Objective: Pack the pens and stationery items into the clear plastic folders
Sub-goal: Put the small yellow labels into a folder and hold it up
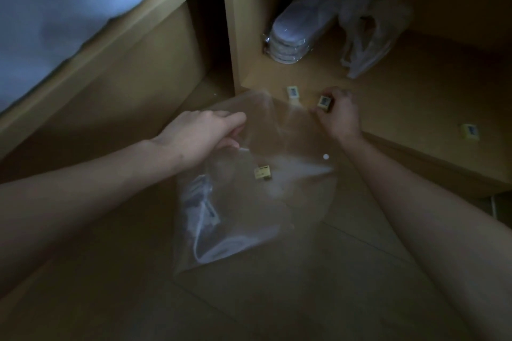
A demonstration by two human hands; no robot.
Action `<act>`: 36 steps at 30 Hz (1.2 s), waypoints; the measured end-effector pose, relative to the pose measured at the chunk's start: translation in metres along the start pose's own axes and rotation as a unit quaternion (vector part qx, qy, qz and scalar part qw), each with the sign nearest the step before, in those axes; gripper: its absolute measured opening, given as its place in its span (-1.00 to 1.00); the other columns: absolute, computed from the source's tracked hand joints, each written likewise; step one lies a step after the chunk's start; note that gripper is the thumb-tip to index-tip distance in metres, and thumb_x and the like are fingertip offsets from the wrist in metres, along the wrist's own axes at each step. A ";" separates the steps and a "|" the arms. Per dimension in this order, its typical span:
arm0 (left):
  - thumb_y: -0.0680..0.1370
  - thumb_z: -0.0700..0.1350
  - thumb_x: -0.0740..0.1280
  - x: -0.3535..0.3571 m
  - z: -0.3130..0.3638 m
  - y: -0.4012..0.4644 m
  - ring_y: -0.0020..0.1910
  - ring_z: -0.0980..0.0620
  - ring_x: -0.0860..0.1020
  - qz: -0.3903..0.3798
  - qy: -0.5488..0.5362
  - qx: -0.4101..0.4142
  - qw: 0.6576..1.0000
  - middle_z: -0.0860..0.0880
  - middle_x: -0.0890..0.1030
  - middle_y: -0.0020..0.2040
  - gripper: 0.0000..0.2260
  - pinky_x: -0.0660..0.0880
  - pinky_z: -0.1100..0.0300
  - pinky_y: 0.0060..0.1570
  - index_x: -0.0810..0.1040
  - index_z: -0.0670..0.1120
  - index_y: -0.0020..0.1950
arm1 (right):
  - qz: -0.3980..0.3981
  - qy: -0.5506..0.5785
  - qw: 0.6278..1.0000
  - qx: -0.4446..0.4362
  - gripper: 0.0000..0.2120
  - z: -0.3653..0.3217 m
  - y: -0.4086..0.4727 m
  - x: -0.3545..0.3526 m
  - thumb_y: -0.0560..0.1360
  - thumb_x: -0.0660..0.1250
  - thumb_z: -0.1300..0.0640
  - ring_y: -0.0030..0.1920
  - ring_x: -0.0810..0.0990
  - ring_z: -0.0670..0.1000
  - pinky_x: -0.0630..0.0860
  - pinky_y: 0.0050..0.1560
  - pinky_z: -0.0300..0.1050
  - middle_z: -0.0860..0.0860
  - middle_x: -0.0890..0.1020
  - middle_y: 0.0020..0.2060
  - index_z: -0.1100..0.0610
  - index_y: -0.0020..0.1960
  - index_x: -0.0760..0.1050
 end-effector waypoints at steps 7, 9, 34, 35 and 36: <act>0.55 0.05 0.27 -0.003 0.002 -0.001 -0.04 -0.02 0.51 0.005 -0.002 -0.001 1.000 0.07 0.48 -0.05 -0.80 0.47 -0.01 -0.10 0.27 0.01 -0.07 | 0.059 0.072 0.996 -0.009 -0.69 -0.011 -0.019 -0.022 0.39 0.47 0.20 0.01 0.52 0.08 0.34 0.00 -0.24 0.16 0.54 0.05 0.24 0.10 0.53; 0.56 0.06 0.26 -0.003 0.003 -0.001 -0.06 -0.04 0.52 0.002 0.010 0.005 1.000 0.04 0.50 -0.04 -0.79 0.48 0.00 -0.12 0.26 0.01 -0.07 | 0.063 0.116 0.991 -0.020 -0.69 -0.017 -0.036 -0.029 0.39 0.49 0.15 -0.08 0.47 -0.03 0.36 -0.08 -0.33 0.10 0.53 -0.02 0.22 0.08 0.53; 0.51 0.15 0.06 -0.011 0.007 -0.023 0.07 -0.07 0.54 0.060 0.081 0.048 0.994 -0.03 0.55 0.10 -0.60 0.51 0.01 -0.15 0.44 -0.09 0.14 | -0.103 0.100 0.983 -0.116 -0.83 -0.052 -0.078 0.010 0.47 0.41 0.21 -0.17 0.51 -0.05 0.41 -0.10 -0.27 0.05 0.59 -0.12 0.20 0.06 0.59; 0.51 0.15 0.06 -0.009 0.008 -0.021 0.06 -0.07 0.55 0.061 0.082 0.051 0.993 -0.03 0.55 0.09 -0.61 0.50 0.03 -0.17 0.44 -0.09 0.13 | -0.078 0.108 0.985 -0.107 -0.83 -0.048 -0.072 0.004 0.48 0.40 0.21 -0.17 0.52 -0.05 0.41 -0.10 -0.31 0.07 0.61 -0.10 0.19 0.06 0.58; 0.51 0.15 0.06 -0.007 0.009 -0.019 0.06 -0.08 0.55 0.062 0.081 0.055 0.993 -0.03 0.55 0.08 -0.61 0.49 0.05 -0.18 0.44 -0.08 0.12 | -0.057 0.110 0.987 -0.100 -0.83 -0.044 -0.067 -0.002 0.49 0.38 0.21 -0.16 0.51 -0.06 0.40 -0.12 -0.37 0.08 0.61 -0.08 0.19 0.07 0.58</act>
Point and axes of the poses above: each hand's wrist, its own y-axis towards the middle knuckle, its own x-axis out of the palm, z = x × y, the point moved 7 cm from there along y, towards the middle knuckle
